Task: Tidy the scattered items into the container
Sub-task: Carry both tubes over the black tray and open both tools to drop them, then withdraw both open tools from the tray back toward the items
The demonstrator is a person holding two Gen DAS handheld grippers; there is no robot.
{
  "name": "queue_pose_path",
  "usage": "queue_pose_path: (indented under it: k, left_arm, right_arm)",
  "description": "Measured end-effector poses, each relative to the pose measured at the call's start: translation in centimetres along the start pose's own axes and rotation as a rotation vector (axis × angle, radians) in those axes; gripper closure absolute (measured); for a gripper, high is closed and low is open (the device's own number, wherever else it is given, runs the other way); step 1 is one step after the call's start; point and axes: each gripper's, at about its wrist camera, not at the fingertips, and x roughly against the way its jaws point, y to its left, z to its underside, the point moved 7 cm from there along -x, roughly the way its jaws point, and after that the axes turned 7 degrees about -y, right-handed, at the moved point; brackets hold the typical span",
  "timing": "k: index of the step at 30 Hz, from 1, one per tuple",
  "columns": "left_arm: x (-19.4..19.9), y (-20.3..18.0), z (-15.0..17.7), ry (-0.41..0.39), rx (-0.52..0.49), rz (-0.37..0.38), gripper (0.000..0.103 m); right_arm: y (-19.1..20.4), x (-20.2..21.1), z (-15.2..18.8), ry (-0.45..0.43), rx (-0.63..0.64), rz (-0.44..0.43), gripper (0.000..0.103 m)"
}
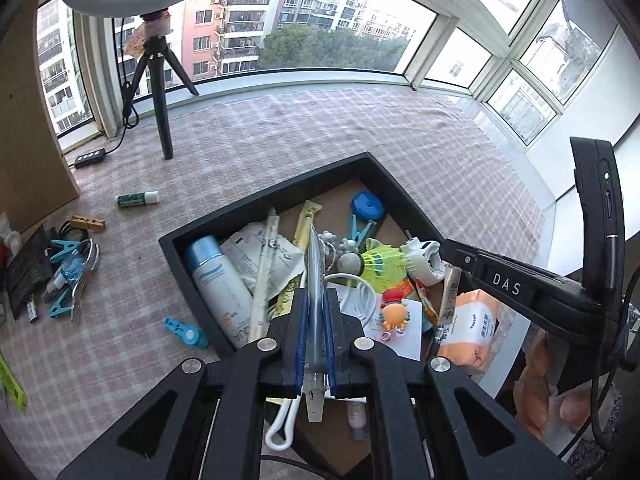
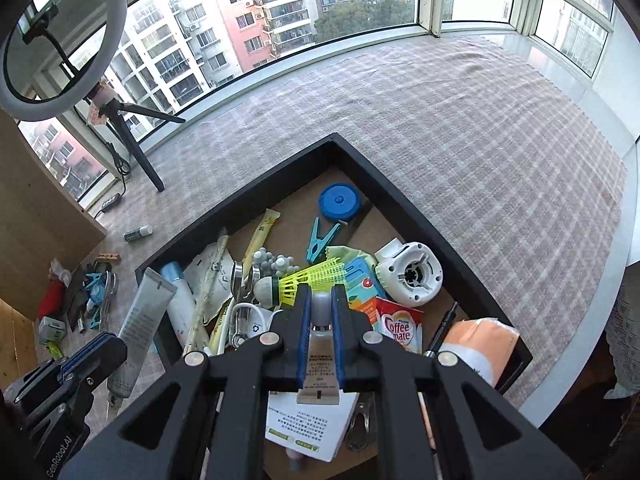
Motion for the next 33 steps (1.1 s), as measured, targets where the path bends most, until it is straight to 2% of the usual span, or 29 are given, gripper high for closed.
queue_pose_path:
  k: [1,2,3,9,16,20,26,33]
  left_arm:
    - [-0.4,-0.5,0.0,0.014,0.001,-0.006,0.07]
    - [-0.5,-0.8,-0.1,0.015,0.005,-0.013,0.057]
    - [-0.4,-0.9,-0.2,-0.009,0.007,-0.02,0.048]
    - [-0.1,1.0,0.1,-0.021,0.024,-0.076,0.05]
    - [1.5,6.4,1.5,-0.033,0.099,-0.144,0.051]
    - [2.6,10.6,2.9,-0.03,0.154,-0.189,0.051]
    - [4.5,17.1,4.9,-0.023,0.21,-0.264,0.051]
    - [6.7,25.9,4.4,-0.031,0.255,-0.356,0.051]
  right_arm:
    - [-0.4,0.0,-0.2,0.004,0.001,0.004,0.082]
    - [-0.7,0.0,-0.5,0.004,-0.003,0.002,0.061]
    - [-0.9,0.1,-0.7,-0.008,-0.01,-0.013,0.05]
    - [0.7,0.5,-1.2,-0.043,0.05,-0.053,0.05]
    - [5.8,-0.7,0.2,-0.02,0.111,-0.148,0.05]
    - [9.8,-1.1,1.2,-0.009,0.168,-0.215,0.05]
    - [15.7,-2.2,2.4,0.03,0.231,-0.265,0.05]
    - [23.8,-3.5,3.0,0.052,0.333,-0.307,0.05]
